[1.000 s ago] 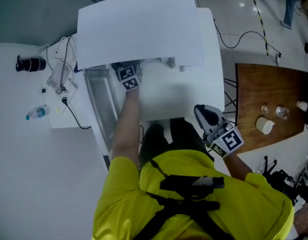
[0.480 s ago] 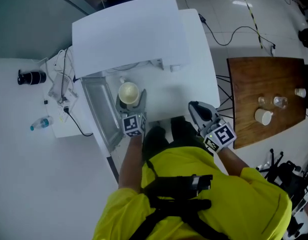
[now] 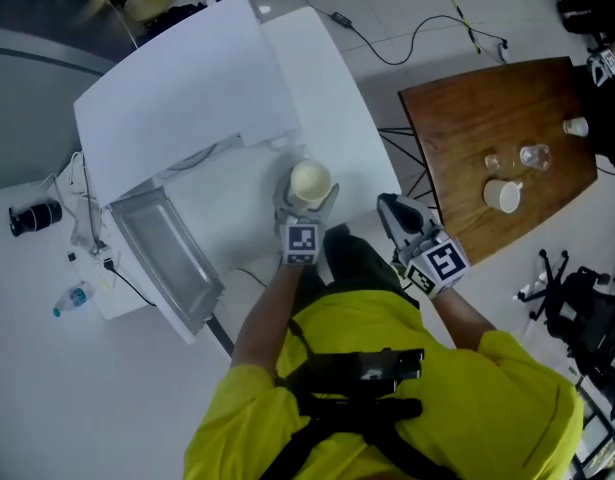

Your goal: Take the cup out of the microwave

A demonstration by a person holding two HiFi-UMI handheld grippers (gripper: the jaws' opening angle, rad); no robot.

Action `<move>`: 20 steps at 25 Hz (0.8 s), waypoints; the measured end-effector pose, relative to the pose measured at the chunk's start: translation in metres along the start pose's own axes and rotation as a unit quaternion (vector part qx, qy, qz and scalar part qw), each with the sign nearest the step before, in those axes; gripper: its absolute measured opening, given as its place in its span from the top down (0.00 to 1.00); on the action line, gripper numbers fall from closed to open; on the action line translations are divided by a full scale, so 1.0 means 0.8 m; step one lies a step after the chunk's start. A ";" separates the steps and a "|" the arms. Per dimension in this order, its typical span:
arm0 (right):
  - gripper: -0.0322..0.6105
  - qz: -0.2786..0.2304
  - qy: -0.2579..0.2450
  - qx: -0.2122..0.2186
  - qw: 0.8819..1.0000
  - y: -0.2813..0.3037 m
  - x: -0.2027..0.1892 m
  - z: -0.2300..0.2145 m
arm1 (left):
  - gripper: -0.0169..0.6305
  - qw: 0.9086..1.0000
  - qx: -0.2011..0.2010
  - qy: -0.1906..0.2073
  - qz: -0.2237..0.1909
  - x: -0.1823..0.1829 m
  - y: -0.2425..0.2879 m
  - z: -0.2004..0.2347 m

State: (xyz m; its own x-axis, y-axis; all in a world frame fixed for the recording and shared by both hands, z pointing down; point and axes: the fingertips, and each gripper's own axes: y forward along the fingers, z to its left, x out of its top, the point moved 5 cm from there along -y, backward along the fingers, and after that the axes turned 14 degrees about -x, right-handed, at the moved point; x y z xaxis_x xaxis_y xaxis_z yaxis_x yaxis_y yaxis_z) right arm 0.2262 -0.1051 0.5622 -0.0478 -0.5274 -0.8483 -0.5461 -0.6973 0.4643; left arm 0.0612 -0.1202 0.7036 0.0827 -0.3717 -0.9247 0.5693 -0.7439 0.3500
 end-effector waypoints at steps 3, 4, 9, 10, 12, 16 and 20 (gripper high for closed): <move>0.94 0.002 0.008 -0.028 1.000 -0.022 -0.009 -0.030 | 0.30 1.000 -0.018 0.000 0.003 0.011 0.069 -0.009; 0.94 0.002 0.011 -0.036 0.999 -0.029 -0.011 -0.040 | 0.30 1.000 -0.019 -0.001 0.003 0.012 0.087 -0.009; 0.94 -0.002 0.027 -0.070 0.997 -0.058 -0.016 -0.073 | 0.30 1.000 -0.009 -0.012 0.016 0.007 0.133 -0.002; 0.94 -0.003 0.028 -0.074 0.997 -0.061 -0.017 -0.077 | 0.30 1.000 -0.006 -0.013 0.019 0.005 0.137 0.001; 0.94 -0.005 0.030 -0.080 0.996 -0.065 -0.018 -0.084 | 0.30 1.000 0.002 -0.015 0.024 -0.001 0.140 0.005; 0.94 -0.008 0.032 -0.078 0.996 -0.060 -0.017 -0.083 | 0.30 1.000 0.011 -0.011 0.024 -0.008 0.135 0.013; 0.94 -0.008 0.024 -0.072 0.997 -0.049 -0.014 -0.078 | 0.29 1.000 0.007 -0.006 0.028 -0.013 0.136 0.008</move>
State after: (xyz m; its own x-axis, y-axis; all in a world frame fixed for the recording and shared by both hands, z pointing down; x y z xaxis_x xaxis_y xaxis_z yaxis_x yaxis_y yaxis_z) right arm 0.3004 -0.1020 0.5694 0.0014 -0.5354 -0.8446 -0.4210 -0.7664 0.4852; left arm 0.1174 -0.2010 0.7523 0.1042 -0.4197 -0.9017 0.5529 -0.7291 0.4033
